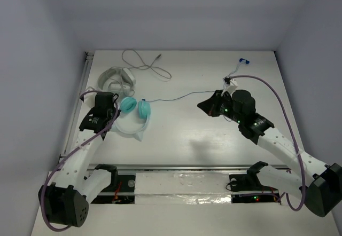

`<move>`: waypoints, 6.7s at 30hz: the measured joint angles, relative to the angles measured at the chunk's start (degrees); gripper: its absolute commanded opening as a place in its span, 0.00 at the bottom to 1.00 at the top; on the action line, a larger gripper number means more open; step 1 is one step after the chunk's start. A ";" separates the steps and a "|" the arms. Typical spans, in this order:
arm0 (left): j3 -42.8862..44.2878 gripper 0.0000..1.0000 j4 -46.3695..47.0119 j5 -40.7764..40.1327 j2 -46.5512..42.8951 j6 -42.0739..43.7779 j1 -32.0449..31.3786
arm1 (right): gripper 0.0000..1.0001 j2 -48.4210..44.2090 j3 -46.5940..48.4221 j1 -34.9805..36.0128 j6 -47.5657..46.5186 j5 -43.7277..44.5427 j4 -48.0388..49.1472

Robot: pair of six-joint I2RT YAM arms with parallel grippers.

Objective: Wrap the headphones

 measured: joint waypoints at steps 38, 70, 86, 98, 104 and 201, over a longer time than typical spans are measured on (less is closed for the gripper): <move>-13.55 0.56 4.66 -0.28 11.56 -18.97 -11.37 | 0.02 0.44 -0.79 2.16 -0.57 -0.02 1.44; -11.41 0.00 1.57 -3.65 6.86 -4.81 -12.68 | 0.00 -0.28 -0.79 2.36 -1.16 2.23 1.42; 29.62 0.00 0.02 16.83 19.28 18.25 -13.75 | 0.20 -2.08 -5.35 2.36 -3.19 3.69 7.74; 33.75 0.00 0.63 29.07 20.90 23.74 -13.79 | 0.42 5.68 -5.35 1.86 -8.57 17.03 12.57; 34.05 0.00 1.79 32.41 21.05 24.30 -13.79 | 0.52 11.04 -5.33 -0.55 -10.62 20.55 15.19; 57.13 0.00 13.05 53.02 22.10 3.28 2.56 | 0.16 34.49 2.05 -13.81 -12.92 -10.23 43.63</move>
